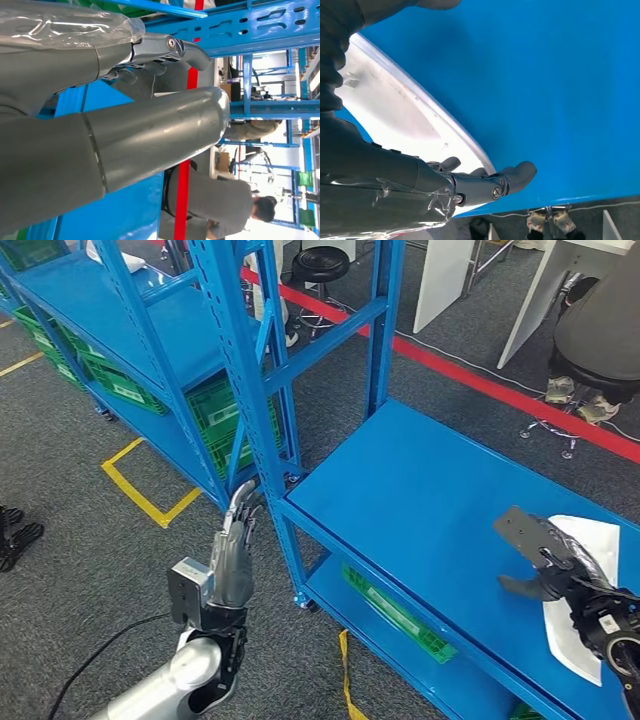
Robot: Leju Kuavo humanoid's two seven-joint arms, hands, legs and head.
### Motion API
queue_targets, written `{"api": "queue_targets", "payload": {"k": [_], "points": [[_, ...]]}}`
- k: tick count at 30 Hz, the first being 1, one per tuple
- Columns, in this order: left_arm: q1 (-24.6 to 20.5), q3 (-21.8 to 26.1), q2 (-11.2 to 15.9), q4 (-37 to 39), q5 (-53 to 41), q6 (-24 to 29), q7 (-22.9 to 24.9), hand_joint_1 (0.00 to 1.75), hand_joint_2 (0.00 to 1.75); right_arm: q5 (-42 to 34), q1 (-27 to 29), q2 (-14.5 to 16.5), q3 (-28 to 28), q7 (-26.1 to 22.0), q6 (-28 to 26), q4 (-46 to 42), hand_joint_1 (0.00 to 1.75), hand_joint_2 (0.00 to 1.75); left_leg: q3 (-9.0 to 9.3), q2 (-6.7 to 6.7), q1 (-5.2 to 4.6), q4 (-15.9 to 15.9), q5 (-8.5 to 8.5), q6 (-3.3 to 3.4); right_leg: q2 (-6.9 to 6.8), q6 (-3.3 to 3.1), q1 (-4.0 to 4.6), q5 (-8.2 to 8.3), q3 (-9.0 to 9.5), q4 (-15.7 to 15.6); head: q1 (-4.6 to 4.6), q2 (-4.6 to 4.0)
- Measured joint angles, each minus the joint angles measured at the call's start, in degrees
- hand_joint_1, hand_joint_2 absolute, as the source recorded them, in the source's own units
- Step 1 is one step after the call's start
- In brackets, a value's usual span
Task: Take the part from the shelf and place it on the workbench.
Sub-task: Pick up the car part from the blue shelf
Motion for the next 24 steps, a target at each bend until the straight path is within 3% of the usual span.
{"api": "queue_targets", "payload": {"k": [24], "points": [[0.1,0.0,0.5,-0.7,0.0,0.6,0.4,0.00,0.00,0.3,-1.9,-0.2,4.0,0.7,0.3,3.5,0.00,1.75,0.01,0.00,0.00,0.0,0.00,0.00,0.00,0.00,0.00,0.00,0.00,0.0,0.00,0.01]]}}
